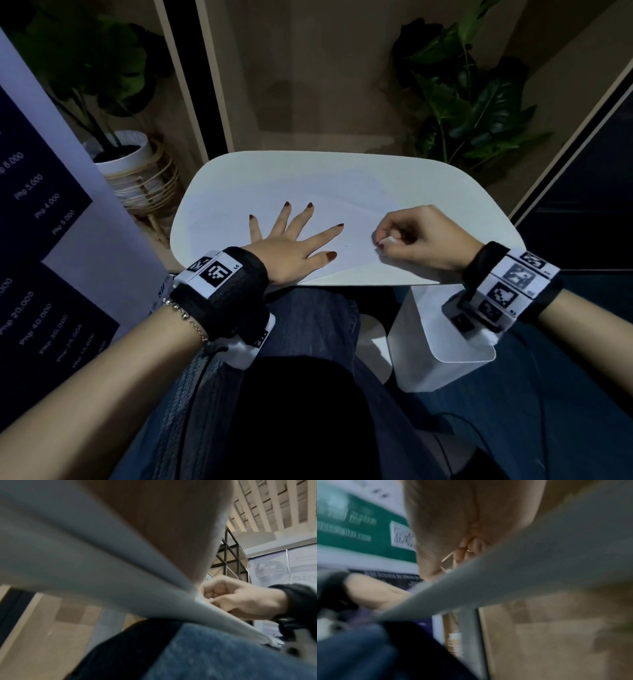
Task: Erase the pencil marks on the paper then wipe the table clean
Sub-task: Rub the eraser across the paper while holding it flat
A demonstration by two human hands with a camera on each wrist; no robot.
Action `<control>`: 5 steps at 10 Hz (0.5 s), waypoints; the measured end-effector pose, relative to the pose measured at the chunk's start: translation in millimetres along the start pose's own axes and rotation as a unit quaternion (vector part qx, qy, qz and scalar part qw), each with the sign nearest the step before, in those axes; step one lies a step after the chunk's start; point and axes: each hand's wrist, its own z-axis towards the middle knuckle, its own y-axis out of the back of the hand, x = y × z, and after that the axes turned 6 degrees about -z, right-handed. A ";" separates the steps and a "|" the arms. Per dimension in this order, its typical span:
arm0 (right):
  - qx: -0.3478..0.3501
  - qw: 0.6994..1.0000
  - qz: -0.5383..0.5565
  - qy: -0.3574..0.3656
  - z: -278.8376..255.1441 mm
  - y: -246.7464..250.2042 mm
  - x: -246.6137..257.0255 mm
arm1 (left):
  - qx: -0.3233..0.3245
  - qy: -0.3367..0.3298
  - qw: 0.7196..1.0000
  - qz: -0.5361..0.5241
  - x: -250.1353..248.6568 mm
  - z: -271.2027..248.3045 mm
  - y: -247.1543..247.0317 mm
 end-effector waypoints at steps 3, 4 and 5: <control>-0.041 0.998 -0.022 -0.041 2.5 18.6 -9.2 | 0.005 0.002 1.000 -0.003 0.2 -0.1 0.6; -0.011 0.999 0.028 0.017 4.8 3.4 12.6 | 0.003 0.003 1.000 0.001 0.5 0.9 0.4; 0.018 0.999 -0.002 0.033 5.9 -8.5 13.0 | -0.001 0.002 1.000 0.005 1.3 1.5 -0.3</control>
